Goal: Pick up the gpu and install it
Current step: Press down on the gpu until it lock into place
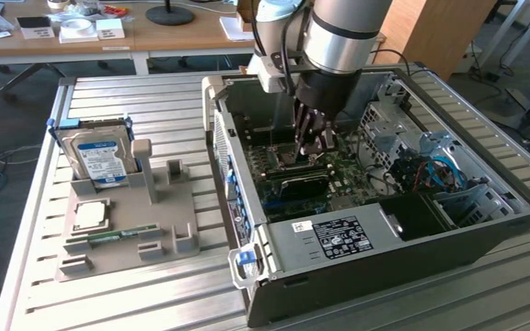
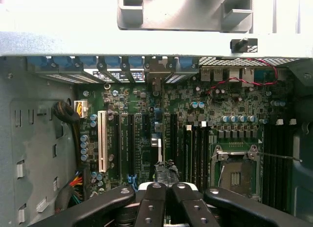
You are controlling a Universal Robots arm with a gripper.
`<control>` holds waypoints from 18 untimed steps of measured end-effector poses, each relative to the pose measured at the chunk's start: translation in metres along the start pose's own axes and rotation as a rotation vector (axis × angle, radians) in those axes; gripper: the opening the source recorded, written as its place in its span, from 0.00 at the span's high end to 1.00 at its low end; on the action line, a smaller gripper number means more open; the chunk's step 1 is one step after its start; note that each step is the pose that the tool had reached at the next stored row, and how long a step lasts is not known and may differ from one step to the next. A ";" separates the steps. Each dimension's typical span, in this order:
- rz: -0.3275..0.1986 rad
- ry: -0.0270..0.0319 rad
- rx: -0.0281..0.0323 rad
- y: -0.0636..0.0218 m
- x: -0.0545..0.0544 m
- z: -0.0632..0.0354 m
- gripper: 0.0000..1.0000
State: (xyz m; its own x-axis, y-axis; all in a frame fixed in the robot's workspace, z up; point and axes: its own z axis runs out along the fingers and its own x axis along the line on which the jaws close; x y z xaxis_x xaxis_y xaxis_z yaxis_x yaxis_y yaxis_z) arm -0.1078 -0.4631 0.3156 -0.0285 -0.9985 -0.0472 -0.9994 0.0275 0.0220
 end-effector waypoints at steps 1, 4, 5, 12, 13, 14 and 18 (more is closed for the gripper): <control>0.000 0.0000 0.0000 0.0000 0.000 0.0000 0.89; 0.000 0.0000 0.0000 0.0000 0.000 0.0000 0.89; 0.000 0.0000 0.0000 0.0000 0.000 0.0000 0.89; 0.000 0.0001 0.0000 -0.0002 0.000 0.0080 0.89; 0.000 -0.0001 0.0000 -0.0005 0.000 0.0094 0.89; 0.000 0.0001 0.0000 -0.0016 0.000 0.0103 0.89; 0.000 0.0001 0.0000 -0.0027 0.000 0.0112 0.89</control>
State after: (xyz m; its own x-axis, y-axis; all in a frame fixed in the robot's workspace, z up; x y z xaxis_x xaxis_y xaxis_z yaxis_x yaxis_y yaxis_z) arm -0.1054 -0.4631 0.3044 -0.0285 -0.9985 -0.0471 -0.9994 0.0275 0.0220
